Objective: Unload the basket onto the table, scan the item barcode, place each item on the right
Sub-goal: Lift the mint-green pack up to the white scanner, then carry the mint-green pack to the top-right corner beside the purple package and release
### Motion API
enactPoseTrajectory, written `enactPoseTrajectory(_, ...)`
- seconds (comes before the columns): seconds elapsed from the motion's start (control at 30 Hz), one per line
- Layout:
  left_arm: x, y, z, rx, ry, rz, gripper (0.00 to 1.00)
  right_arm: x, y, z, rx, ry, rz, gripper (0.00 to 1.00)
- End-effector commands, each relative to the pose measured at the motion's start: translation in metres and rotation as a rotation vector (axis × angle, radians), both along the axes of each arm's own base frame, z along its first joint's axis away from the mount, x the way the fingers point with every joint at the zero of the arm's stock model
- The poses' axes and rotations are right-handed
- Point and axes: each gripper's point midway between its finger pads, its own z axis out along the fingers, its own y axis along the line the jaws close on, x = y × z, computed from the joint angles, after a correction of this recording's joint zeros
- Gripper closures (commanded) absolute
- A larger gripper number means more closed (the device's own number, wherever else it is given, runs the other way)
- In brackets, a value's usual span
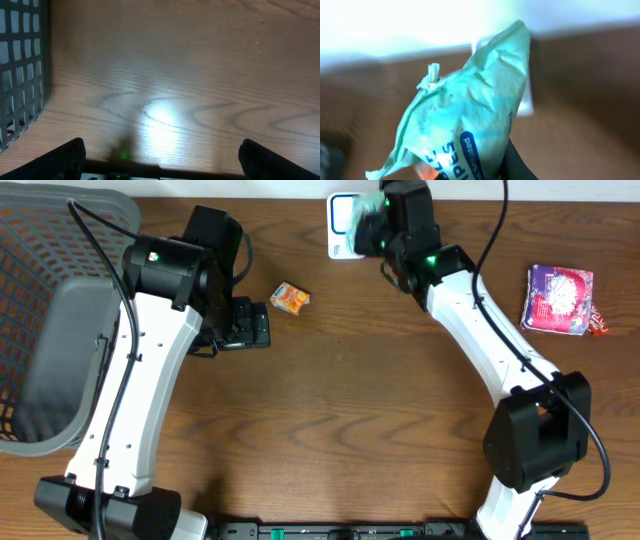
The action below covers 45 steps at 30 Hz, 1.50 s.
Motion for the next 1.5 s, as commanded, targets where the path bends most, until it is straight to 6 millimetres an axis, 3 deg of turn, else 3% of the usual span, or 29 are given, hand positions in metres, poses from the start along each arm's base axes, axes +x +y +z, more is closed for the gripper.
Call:
enactPoseTrajectory(0.0, 0.001, 0.001, 0.000, 0.007, 0.000, 0.002, 0.02, 0.026, 0.007, -0.028, 0.052, -0.009, -0.041, 0.99)
enactPoseTrajectory(0.1, 0.001, 0.001, 0.000, 0.007, 0.000, 0.002, 0.02, 0.051, 0.005, -0.036, 0.075, -0.011, -0.068, 0.99)
enactPoseTrajectory(0.3, 0.001, 0.001, 0.000, 0.006, 0.001, 0.002, 0.02, 0.102, 0.011, -0.031, 0.033, -0.064, -0.082, 0.99)
enactPoseTrajectory(0.4, 0.001, 0.001, 0.000, 0.007, 0.001, 0.002, 0.02, 0.114, -0.004, -0.031, -0.080, -0.063, -0.149, 0.99)
enactPoseTrajectory(0.53, 0.001, 0.001, 0.000, 0.007, 0.000, 0.002, 0.02, 0.115, -0.033, -0.020, -0.113, -0.042, -0.206, 0.99)
enactPoseTrajectory(0.6, 0.001, 0.001, 0.000, 0.007, 0.001, 0.002, 0.02, 0.114, -0.062, -0.010, -0.138, -0.023, -0.262, 0.99)
enactPoseTrajectory(0.7, 0.001, 0.001, 0.000, 0.007, 0.001, 0.002, 0.02, 0.101, -0.130, -0.003, -0.247, 0.061, -0.359, 0.99)
enactPoseTrajectory(0.9, 0.001, 0.001, 0.000, 0.006, 0.000, 0.002, 0.02, 0.038, -0.279, -0.026, -0.610, 0.342, -0.647, 0.99)
enactPoseTrajectory(0.97, 0.001, 0.001, 0.000, 0.006, 0.001, 0.002, 0.02, 0.017, -0.314, -0.030, -0.672, 0.422, -0.709, 0.99)
enactPoseTrajectory(1.03, 0.001, 0.001, 0.000, 0.006, 0.001, 0.002, 0.02, 0.005, -0.335, -0.037, -0.655, 0.486, -0.717, 0.99)
enactPoseTrajectory(1.1, 0.001, 0.001, 0.000, 0.006, 0.000, 0.002, 0.02, 0.004, -0.332, -0.052, -0.563, 0.537, -0.593, 0.99)
enactPoseTrajectory(1.2, 0.001, 0.001, 0.000, 0.006, 0.001, 0.002, 0.02, 0.009, -0.305, -0.072, -0.347, 0.569, -0.356, 0.99)
enactPoseTrajectory(1.33, 0.001, 0.001, 0.000, 0.007, 0.000, 0.002, 0.02, 0.005, -0.307, -0.093, -0.297, 0.613, -0.351, 0.99)
enactPoseTrajectory(1.47, 0.001, 0.001, 0.000, 0.007, 0.001, 0.002, 0.02, -0.003, -0.316, -0.125, -0.356, 0.669, -0.380, 0.99)
